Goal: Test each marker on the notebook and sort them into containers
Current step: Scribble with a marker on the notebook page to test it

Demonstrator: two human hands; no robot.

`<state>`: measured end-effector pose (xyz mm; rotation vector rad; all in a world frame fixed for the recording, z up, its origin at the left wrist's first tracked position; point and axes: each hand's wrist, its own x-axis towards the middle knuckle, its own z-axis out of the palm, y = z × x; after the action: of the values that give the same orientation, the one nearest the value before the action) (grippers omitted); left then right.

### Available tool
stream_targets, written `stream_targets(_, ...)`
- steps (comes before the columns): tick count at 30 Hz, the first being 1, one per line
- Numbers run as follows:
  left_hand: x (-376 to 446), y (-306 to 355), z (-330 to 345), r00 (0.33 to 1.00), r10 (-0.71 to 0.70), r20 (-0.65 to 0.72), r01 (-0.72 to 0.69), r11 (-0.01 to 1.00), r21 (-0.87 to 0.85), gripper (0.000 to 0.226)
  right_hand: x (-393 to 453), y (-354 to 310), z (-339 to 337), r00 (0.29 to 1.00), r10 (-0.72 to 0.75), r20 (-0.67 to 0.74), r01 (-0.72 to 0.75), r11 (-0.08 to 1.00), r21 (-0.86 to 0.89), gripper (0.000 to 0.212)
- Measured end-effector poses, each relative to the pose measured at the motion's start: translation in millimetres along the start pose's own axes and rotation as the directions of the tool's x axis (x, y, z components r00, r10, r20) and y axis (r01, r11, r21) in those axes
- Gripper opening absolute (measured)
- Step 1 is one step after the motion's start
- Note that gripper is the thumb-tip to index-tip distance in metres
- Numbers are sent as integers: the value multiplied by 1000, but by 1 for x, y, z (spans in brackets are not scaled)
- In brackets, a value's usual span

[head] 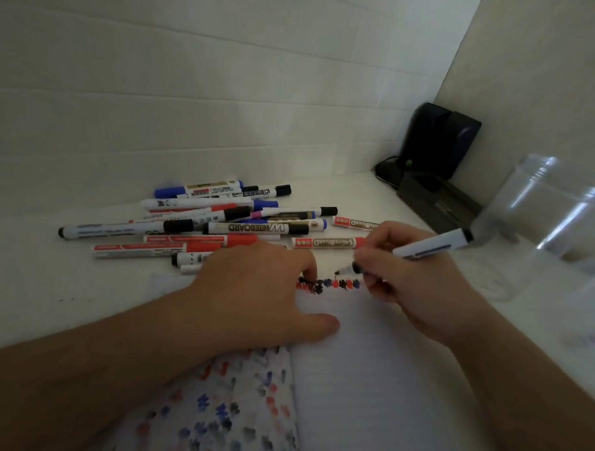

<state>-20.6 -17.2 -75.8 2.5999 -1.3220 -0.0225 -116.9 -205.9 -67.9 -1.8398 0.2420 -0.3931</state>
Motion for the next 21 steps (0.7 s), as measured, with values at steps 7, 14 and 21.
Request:
stream_targets(7, 4, -1, 0, 999, -39, 35, 38, 999, 15, 73, 5, 10, 14, 994, -19, -104, -6, 972, -233, 18)
stream_targets(14, 7, -1, 0, 998, -41, 37, 41, 999, 21, 74, 5, 10, 16, 991, 88, -105, -106, 979, -177, 23)
stream_targets(21, 7, -1, 1, 998, -44, 43, 43, 999, 23, 72, 5, 9, 20, 994, 52, -92, -74, 965, -253, 21)
